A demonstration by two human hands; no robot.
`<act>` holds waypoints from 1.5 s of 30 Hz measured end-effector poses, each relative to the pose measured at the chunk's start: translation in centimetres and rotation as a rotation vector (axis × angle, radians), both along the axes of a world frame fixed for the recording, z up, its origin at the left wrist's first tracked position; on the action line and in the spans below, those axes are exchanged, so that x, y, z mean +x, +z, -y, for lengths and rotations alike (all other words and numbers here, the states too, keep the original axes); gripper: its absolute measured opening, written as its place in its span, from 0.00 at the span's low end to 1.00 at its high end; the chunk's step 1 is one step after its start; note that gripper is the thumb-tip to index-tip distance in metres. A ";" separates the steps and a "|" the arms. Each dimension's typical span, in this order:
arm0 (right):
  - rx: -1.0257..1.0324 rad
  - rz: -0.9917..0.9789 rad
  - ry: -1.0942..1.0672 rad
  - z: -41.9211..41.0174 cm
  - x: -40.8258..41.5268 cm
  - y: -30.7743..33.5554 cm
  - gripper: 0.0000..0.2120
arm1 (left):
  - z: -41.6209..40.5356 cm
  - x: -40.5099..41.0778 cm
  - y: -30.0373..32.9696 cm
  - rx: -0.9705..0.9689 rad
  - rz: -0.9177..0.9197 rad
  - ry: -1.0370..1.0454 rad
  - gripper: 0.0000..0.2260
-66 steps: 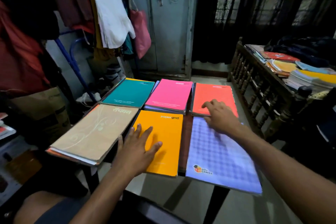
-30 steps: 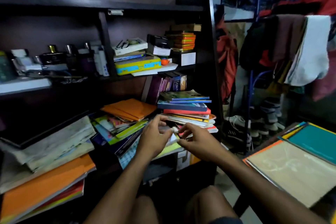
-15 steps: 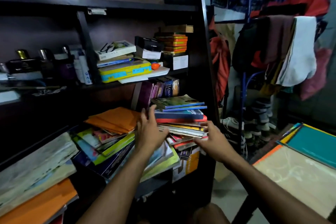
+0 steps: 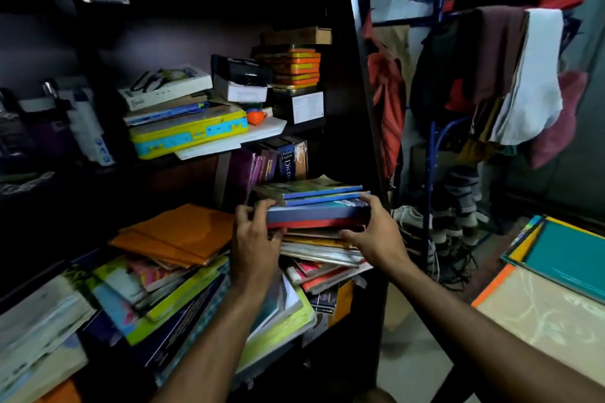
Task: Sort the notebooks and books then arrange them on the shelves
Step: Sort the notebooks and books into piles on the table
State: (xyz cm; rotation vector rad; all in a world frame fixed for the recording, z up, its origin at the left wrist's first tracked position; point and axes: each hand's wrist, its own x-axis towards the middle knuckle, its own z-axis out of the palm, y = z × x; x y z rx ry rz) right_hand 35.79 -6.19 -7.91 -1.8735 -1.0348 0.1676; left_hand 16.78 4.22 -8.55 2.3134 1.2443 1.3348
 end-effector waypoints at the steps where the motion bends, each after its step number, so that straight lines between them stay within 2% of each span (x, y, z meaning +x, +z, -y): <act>1: 0.009 0.047 0.006 0.1 -0.1 0.3 0.38 | -0.1 -0.2 0.7 0.021 0.005 -0.022 0.28; 5: 0.065 0.187 -0.020 0.5 -0.4 2.1 0.31 | 0.2 -1.2 3.0 0.102 -0.093 -0.042 0.35; 10: 0.129 0.283 0.050 2.2 -1.4 2.8 0.25 | 1.6 -3.8 4.8 0.342 -0.288 0.106 0.33; 15: 0.295 0.244 0.108 5.4 -2.1 3.1 0.26 | 5.7 -6.9 6.1 0.589 -0.238 -0.003 0.27; 17: 0.338 -0.030 0.056 7.4 -3.0 2.6 0.28 | 8.6 -7.1 6.1 0.652 -0.226 -0.106 0.25; 20: 0.335 -1.004 0.166 12.4 -5.7 2.0 0.18 | 13.5 -6.1 5.0 0.646 -0.240 -0.217 0.22; 21: 0.297 -1.223 0.259 14.3 -6.6 2.1 0.20 | 15.3 -5.6 4.5 0.641 -0.233 -0.243 0.23; 23: 0.293 -1.362 0.376 18.5 -7.0 2.0 0.31 | 19.6 -3.5 3.3 0.635 -0.220 -0.327 0.23; 25: 0.380 -1.383 0.313 21.5 -6.0 1.7 0.39 | 23.4 -1.2 2.4 0.622 -0.194 -0.408 0.24; 27: 0.441 -1.338 0.178 25.7 -4.6 1.6 0.42 | 27.4 1.4 1.9 0.567 -0.194 -0.495 0.26; 31: 0.496 -1.275 0.011 35.1 -1.2 1.3 0.33 | 34.7 5.6 1.1 0.507 -0.256 -0.780 0.26; 34: 0.503 -1.124 -0.141 40.4 2.0 0.7 0.29 | 36.4 8.4 0.3 0.536 -0.384 -1.069 0.26; 36: 0.505 -1.059 -0.266 42.4 4.3 -0.2 0.27 | 36.4 10.4 0.0 0.581 -0.455 -1.141 0.29; 39: 0.540 -1.061 -0.343 43.6 7.0 -1.1 0.22 | 36.0 12.4 0.1 0.646 -0.458 -1.148 0.35; 41: 0.504 -1.058 -0.384 44.1 8.9 -1.7 0.18 | 34.7 13.1 0.6 0.687 -0.400 -1.094 0.32; 43: 0.396 -0.991 -0.445 44.9 11.0 -2.6 0.16 | 32.9 14.0 1.1 0.691 -0.344 -0.987 0.31; 45: 0.215 -0.855 -0.507 45.9 13.1 -4.1 0.16 | 31.6 15.0 0.7 0.694 -0.385 -0.905 0.28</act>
